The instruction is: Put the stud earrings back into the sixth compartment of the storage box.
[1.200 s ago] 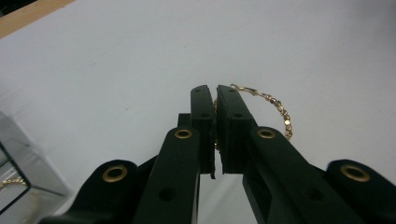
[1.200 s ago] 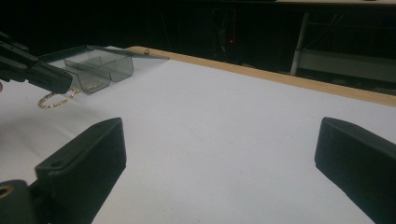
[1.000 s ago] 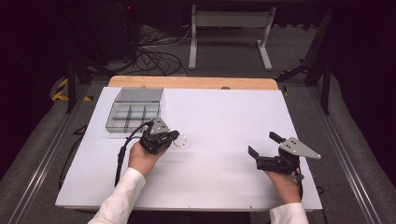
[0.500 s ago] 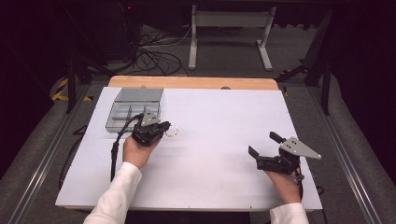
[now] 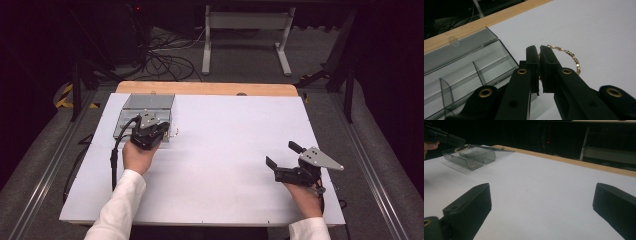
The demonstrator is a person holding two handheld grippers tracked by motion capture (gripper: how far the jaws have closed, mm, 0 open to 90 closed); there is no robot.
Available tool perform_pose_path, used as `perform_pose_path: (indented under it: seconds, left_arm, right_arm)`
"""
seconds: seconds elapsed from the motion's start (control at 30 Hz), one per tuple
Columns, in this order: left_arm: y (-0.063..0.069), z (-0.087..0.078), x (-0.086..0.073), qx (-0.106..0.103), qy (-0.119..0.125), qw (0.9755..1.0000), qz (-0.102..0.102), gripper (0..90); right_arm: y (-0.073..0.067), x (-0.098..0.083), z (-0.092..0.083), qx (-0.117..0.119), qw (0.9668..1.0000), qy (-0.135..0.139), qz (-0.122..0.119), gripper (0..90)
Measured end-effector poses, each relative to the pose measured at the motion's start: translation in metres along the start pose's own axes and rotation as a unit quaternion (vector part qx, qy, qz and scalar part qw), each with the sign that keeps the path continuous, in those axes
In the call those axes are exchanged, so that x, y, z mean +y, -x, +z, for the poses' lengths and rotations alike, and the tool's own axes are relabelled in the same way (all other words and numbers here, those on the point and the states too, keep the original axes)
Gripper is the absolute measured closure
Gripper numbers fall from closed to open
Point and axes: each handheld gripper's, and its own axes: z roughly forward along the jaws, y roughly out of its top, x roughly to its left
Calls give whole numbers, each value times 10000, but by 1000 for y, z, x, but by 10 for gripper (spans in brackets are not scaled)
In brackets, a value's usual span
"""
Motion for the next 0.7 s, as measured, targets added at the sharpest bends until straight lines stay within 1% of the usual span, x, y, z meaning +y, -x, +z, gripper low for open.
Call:
perform_pose_path:
  seconds: [0.03, 0.07, 0.1, 0.17, 0.23, 0.27, 0.33, 0.37, 0.47, 0.5, 0.53, 0.57, 0.7]
  left_arm:
    - [-2, 0, 0, 51, -24, 10000, 8, 862]
    - [-3, 1, -1, 55, -27, 10000, -49, 863]
    - [-5, 1, -2, 111, -35, 9999, -34, 862]
    - [-8, 2, -3, 143, -57, 9998, -94, 862]
    - [-12, 3, -4, 214, -74, 9997, -114, 862]
    - [-14, 4, -4, 273, -88, 9995, -89, 862]
    - [-17, 5, -5, 317, -92, 9993, -178, 862]
    - [-19, 5, -6, 365, -87, 9992, -167, 862]
    - [-21, 6, -7, 449, -103, 9987, -198, 862]
    - [-23, 6, -7, 497, -100, 9986, -162, 862]
    - [-23, 7, -7, 534, -103, 9984, -168, 862]
    - [-23, 8, -7, 522, -111, 9984, -198, 862]
    - [-26, 11, -9, 595, -144, 9979, -226, 862]
  right_arm:
    - [0, 0, 0, 0, 10000, -2, -2, 25]
    - [0, 0, 0, -8, 10000, -6, -9, 26]
    - [0, 0, 0, -4, 10000, 0, 17, 26]
    - [0, 0, 1, -4, 10000, -10, -17, 26]
    - [0, 0, 1, -6, 10000, -12, -19, 26]
    - [0, 0, 1, -7, 10000, -10, -20, 26]
    - [0, 0, 1, -6, 10000, -11, -18, 26]
    - [0, 0, 1, -7, 10000, -13, -19, 26]
    - [0, 0, 1, -8, 10000, -26, -26, 26]
    - [0, 0, 1, -5, 10000, -36, -20, 26]
    - [0, 0, 1, -5, 10000, -37, -20, 26]
    - [0, 0, 1, -4, 10000, -35, -19, 26]
    - [0, 0, 1, -4, 10000, -25, -16, 26]
